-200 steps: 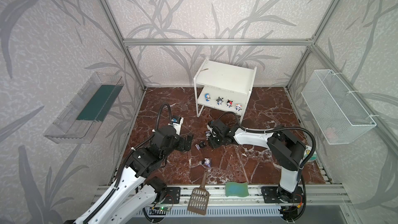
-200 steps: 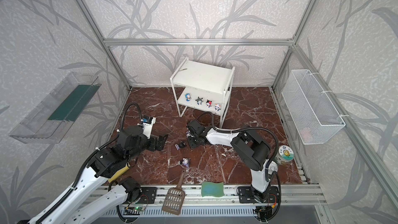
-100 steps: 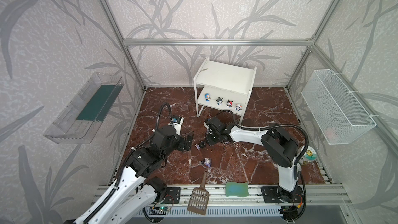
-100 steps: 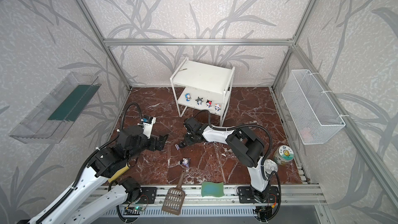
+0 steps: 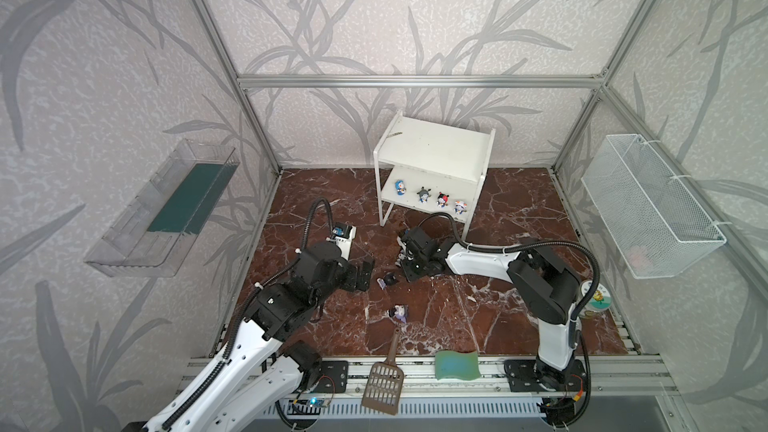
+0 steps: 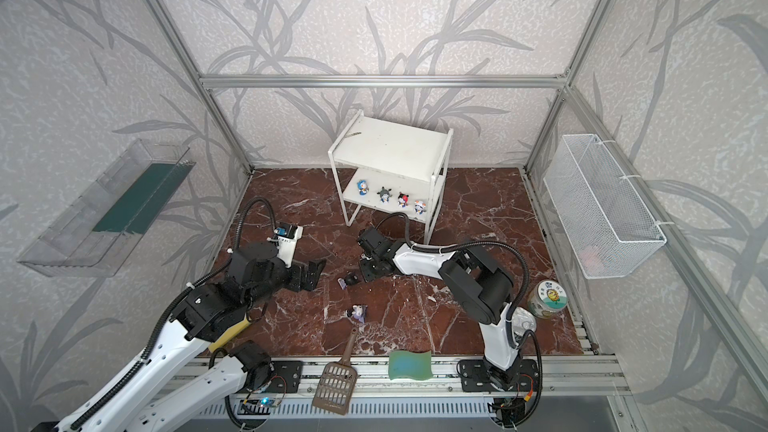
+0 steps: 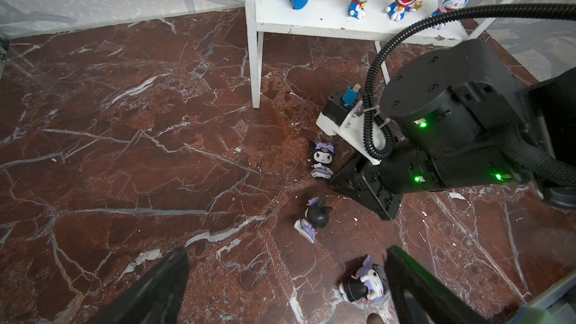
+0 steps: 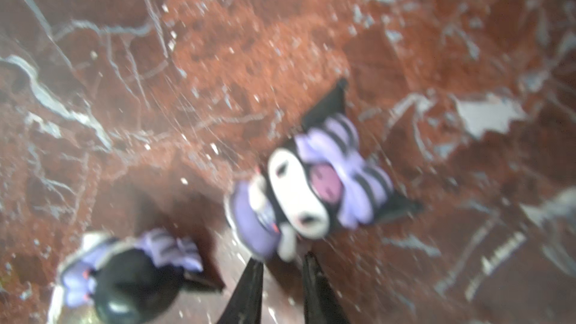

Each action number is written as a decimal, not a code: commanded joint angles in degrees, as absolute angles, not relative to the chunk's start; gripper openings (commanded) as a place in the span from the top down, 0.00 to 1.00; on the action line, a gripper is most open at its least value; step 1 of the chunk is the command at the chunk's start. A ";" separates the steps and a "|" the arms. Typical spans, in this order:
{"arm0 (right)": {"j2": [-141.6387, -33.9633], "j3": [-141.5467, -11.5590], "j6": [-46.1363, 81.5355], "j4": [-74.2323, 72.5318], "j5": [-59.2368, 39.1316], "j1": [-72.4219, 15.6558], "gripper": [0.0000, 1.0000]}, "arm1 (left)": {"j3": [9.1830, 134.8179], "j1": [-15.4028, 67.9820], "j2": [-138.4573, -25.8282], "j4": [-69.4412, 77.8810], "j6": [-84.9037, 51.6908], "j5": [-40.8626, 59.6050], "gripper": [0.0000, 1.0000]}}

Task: Place and organize the plastic toys onto the shelf
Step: 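Lower the open right gripper onto the standing Kuromi figure with the purple bow, then close the right gripper on the Kuromi figure and lift it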

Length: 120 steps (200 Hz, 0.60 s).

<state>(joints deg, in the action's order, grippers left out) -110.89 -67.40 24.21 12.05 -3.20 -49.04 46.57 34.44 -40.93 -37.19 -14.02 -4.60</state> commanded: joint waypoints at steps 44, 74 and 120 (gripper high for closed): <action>-108.54 -65.88 27.22 8.83 -10.85 -46.84 0.53 | 46.43 34.45 -40.70 -36.08 -14.77 -4.22 0.01; -110.93 -67.18 31.22 5.67 -13.17 -46.92 0.44 | 46.39 34.44 -40.18 -36.47 -14.57 -3.89 0.01; -114.96 -70.38 38.04 5.23 -8.76 -48.69 0.37 | 46.07 34.44 -38.49 -35.77 -14.92 -1.45 0.01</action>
